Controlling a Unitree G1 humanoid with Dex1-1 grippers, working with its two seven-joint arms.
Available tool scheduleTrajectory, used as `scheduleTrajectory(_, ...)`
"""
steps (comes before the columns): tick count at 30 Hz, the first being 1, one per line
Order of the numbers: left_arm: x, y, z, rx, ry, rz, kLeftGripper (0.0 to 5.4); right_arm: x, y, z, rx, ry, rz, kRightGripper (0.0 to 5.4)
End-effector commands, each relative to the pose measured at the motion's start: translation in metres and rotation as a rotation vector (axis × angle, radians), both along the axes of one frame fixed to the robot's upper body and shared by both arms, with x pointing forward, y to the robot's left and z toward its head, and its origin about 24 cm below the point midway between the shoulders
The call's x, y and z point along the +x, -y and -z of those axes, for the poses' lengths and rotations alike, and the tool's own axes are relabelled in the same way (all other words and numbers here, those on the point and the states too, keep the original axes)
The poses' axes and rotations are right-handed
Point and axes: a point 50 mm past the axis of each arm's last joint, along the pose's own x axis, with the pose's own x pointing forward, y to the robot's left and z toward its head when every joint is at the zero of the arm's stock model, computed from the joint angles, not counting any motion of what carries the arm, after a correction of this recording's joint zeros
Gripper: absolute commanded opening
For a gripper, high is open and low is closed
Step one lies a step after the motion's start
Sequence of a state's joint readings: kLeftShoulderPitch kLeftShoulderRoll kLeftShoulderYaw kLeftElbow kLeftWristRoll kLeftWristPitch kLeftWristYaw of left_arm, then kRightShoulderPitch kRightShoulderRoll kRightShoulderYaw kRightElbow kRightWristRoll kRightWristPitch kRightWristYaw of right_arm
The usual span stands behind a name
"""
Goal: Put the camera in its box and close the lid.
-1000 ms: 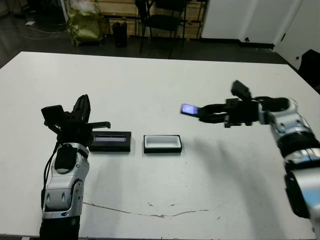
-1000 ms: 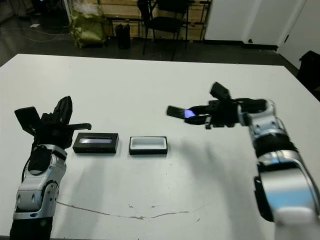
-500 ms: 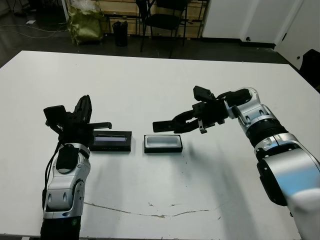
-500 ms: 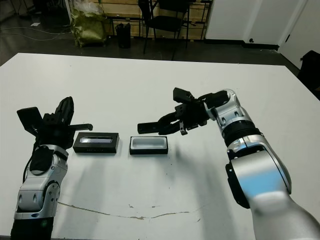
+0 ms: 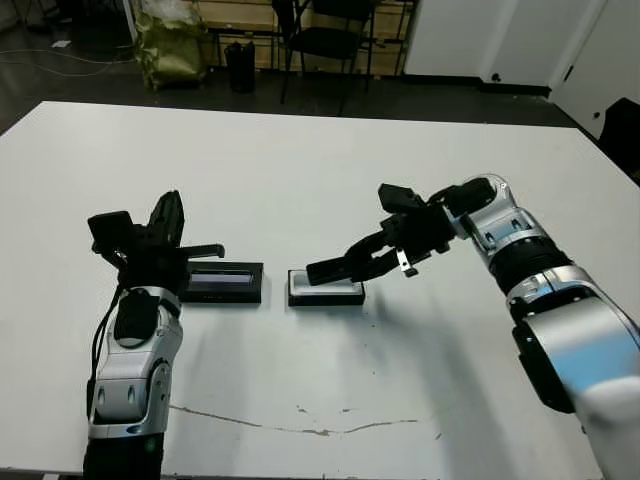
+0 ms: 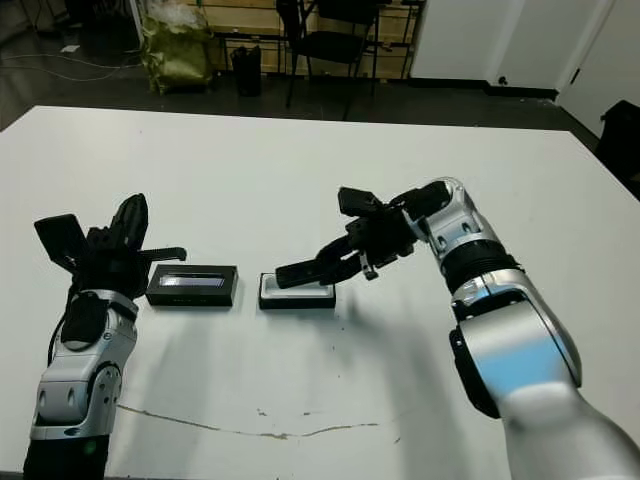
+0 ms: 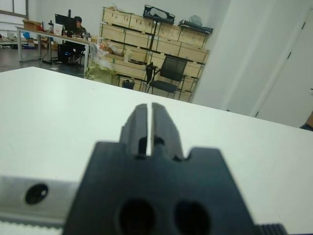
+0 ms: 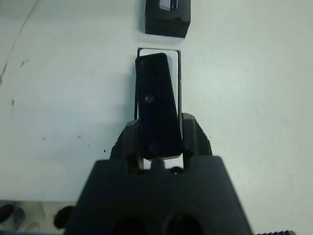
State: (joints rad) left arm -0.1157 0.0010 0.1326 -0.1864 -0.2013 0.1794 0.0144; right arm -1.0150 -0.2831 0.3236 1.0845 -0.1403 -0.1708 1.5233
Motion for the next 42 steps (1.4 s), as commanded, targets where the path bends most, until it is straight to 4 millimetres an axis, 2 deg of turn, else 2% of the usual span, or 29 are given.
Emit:
scheduleTrajectory(1,-0.002,-0.001,0.006,0.004,-0.035,-0.01,0.0,-0.002,0.002,0.002,0.004,-0.018,-0.007,0.65)
scheduleTrajectory(19,-0.003,0.0,0.007,0.021,-0.03,-0.02,0.0,-0.004,-0.012,0.011,0.054,0.032,-0.027,0.65)
scheduleTrajectory(42,-0.003,0.001,0.007,0.007,-0.029,-0.01,0.0,-0.002,-0.016,0.017,-0.032,0.025,0.006,0.65)
